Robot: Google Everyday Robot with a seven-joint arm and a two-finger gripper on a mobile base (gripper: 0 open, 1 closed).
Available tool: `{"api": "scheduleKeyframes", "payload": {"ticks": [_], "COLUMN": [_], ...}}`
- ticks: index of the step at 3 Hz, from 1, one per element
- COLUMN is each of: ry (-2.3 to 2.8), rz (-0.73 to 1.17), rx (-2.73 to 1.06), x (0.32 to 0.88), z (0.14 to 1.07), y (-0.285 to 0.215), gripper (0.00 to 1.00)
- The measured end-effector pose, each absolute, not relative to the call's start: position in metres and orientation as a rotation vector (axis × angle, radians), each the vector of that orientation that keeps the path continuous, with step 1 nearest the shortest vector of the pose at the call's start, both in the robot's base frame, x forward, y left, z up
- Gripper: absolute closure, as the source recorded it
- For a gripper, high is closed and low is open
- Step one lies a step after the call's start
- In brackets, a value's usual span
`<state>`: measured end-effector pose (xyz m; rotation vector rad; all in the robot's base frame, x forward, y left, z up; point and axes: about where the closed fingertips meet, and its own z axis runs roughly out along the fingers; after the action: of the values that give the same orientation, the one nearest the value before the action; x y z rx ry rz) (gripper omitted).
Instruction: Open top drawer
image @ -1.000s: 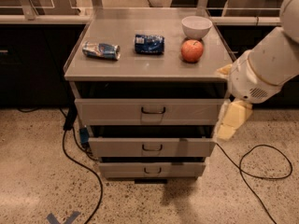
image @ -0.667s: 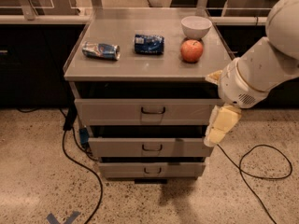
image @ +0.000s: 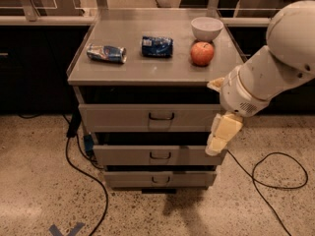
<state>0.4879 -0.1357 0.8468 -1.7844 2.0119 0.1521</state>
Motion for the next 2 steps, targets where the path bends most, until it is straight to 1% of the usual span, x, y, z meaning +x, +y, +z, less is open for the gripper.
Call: {"api": "scheduleKeyframes", "payload": {"ticks": [2], "ry": [1.930], "rz": [0.198], "rx": [-1.819], "x": [0.515], "z": [0.803], "y": [-0.083], "gripper": [0.00]}}
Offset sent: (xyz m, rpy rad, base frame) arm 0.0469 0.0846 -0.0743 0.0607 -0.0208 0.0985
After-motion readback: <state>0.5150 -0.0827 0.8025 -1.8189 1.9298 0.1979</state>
